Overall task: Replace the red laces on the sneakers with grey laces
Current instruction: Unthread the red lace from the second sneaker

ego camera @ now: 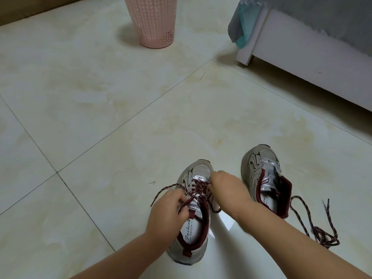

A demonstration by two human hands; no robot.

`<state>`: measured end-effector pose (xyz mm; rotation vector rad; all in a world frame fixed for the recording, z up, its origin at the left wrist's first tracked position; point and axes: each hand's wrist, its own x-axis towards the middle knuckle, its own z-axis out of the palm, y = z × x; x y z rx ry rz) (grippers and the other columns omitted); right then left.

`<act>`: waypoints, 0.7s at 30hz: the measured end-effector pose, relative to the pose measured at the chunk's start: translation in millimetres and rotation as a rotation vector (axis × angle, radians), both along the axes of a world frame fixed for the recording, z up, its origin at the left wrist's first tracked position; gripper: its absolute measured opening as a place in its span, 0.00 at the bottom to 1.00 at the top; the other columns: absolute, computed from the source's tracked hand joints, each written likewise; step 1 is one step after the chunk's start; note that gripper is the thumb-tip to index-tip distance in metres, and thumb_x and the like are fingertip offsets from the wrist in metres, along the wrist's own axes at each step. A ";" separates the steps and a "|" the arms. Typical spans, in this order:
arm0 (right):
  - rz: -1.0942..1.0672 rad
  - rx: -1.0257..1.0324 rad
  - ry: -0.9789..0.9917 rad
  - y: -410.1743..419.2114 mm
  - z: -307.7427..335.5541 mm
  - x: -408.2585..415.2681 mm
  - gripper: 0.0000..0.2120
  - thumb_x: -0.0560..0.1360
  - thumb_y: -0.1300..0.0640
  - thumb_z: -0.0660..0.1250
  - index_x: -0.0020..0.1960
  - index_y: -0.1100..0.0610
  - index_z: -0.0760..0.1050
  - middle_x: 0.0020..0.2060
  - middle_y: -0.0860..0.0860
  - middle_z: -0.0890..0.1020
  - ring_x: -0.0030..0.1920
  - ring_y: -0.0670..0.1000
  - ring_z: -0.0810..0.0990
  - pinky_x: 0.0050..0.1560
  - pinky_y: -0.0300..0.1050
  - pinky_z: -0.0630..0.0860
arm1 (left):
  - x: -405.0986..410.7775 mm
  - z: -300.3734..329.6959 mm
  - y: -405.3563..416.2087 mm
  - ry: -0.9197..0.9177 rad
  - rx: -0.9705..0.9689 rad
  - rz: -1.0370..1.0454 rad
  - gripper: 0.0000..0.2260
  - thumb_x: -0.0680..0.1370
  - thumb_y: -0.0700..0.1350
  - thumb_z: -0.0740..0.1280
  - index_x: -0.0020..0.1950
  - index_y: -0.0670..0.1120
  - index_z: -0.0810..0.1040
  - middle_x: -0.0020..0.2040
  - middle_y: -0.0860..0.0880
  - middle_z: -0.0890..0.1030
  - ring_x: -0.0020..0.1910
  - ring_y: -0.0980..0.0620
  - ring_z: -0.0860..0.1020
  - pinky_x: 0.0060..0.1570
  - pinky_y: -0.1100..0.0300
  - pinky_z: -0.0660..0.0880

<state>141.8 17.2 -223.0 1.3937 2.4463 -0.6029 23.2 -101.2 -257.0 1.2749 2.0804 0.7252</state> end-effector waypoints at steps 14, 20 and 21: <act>-0.261 -0.088 0.029 12.5 7.5 11.3 0.14 0.76 0.48 0.63 0.41 0.59 0.74 0.41 0.56 0.78 0.43 0.56 0.77 0.39 0.42 0.68 | -1.2 -1.7 1.0 -0.011 0.017 0.003 0.16 0.69 0.39 0.67 0.33 0.58 0.66 0.37 0.55 0.74 0.38 0.60 0.73 0.37 0.70 0.66; -0.389 -0.492 0.172 -3.2 -2.8 8.7 0.18 0.75 0.50 0.66 0.29 0.55 0.69 0.29 0.51 0.73 0.30 0.49 0.69 0.30 0.40 0.65 | -0.4 -0.2 2.1 0.006 0.027 0.005 0.16 0.68 0.39 0.68 0.33 0.58 0.65 0.35 0.55 0.73 0.37 0.60 0.72 0.37 0.70 0.66; -0.388 -0.438 0.177 -1.1 -2.2 8.8 0.17 0.75 0.52 0.66 0.30 0.56 0.70 0.29 0.51 0.74 0.32 0.51 0.71 0.30 0.41 0.65 | -0.6 -0.3 2.1 0.006 0.025 0.001 0.16 0.68 0.39 0.68 0.33 0.58 0.65 0.35 0.56 0.73 0.37 0.60 0.72 0.36 0.71 0.66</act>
